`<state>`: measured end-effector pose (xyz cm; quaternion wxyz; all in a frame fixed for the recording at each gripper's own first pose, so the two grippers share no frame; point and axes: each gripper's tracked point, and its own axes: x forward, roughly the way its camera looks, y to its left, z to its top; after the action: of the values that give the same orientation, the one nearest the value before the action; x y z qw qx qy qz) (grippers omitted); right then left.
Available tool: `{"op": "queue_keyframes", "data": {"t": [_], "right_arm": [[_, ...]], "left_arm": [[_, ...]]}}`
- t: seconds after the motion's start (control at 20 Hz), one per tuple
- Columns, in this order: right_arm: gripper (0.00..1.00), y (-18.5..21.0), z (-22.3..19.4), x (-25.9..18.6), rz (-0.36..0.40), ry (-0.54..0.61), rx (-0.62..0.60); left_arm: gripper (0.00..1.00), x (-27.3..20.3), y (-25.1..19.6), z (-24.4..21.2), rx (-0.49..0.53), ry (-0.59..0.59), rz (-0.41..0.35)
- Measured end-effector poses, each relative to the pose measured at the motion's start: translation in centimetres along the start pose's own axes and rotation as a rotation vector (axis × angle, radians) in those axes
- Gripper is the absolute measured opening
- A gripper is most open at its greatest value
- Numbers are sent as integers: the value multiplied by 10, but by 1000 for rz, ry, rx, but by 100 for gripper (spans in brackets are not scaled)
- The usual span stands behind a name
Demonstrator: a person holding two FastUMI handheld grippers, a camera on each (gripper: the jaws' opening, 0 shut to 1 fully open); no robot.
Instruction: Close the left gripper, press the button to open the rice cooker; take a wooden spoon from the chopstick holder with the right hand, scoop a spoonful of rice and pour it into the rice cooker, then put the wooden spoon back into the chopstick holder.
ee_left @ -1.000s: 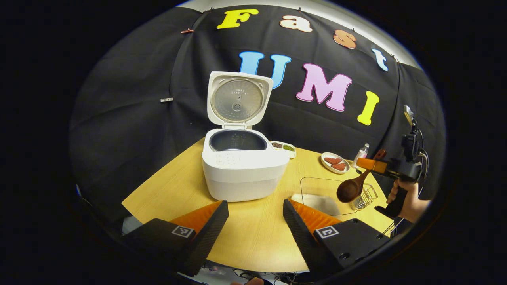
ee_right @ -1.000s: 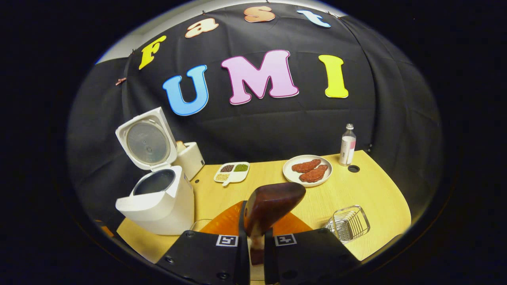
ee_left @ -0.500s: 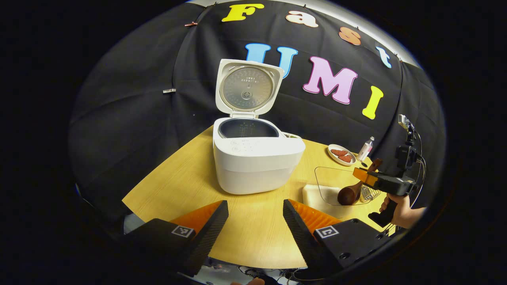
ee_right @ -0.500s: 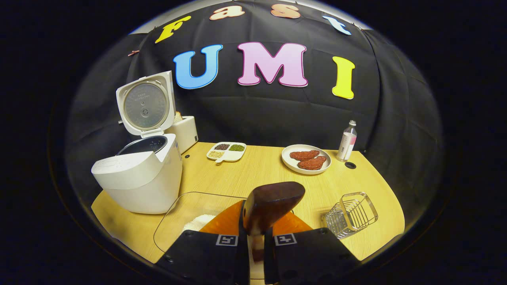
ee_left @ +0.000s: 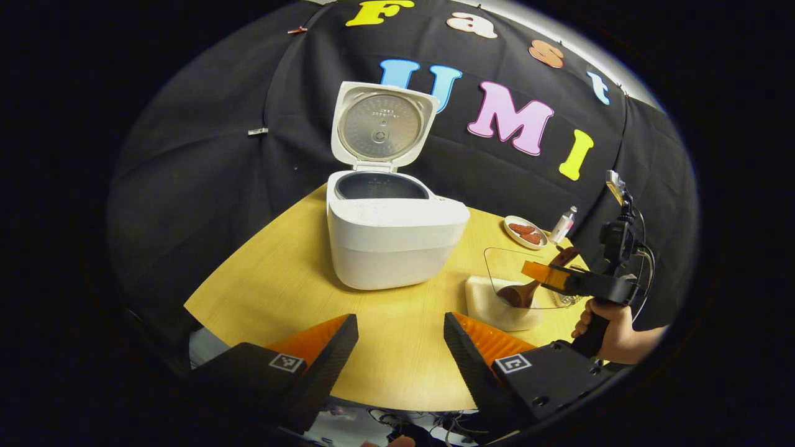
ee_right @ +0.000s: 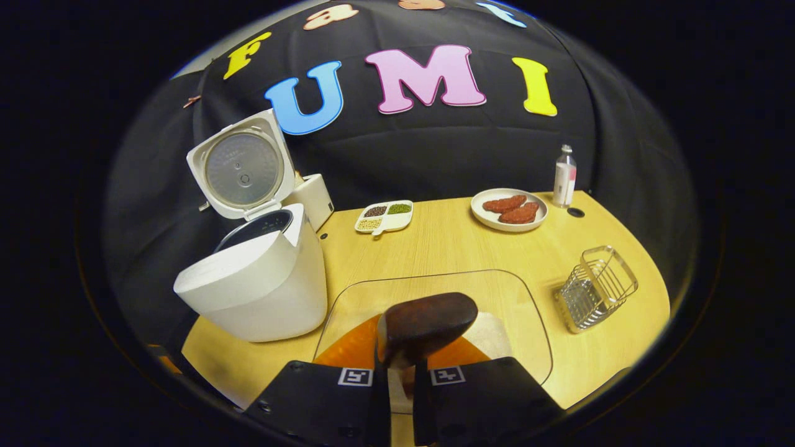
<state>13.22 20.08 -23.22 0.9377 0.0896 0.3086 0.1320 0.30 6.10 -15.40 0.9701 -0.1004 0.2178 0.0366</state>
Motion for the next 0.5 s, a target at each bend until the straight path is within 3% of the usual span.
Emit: {"op": "queue_keyframes", "data": {"t": [0.2,0.5], "right_arm": [[19,7,-2,0,2,62,180],[18,4,9,-5,29,85,333]], "left_arm": [[96,-3,-5,0,4,-2,-15],[96,-4,-8,-2,-3,-3,-20]]}}
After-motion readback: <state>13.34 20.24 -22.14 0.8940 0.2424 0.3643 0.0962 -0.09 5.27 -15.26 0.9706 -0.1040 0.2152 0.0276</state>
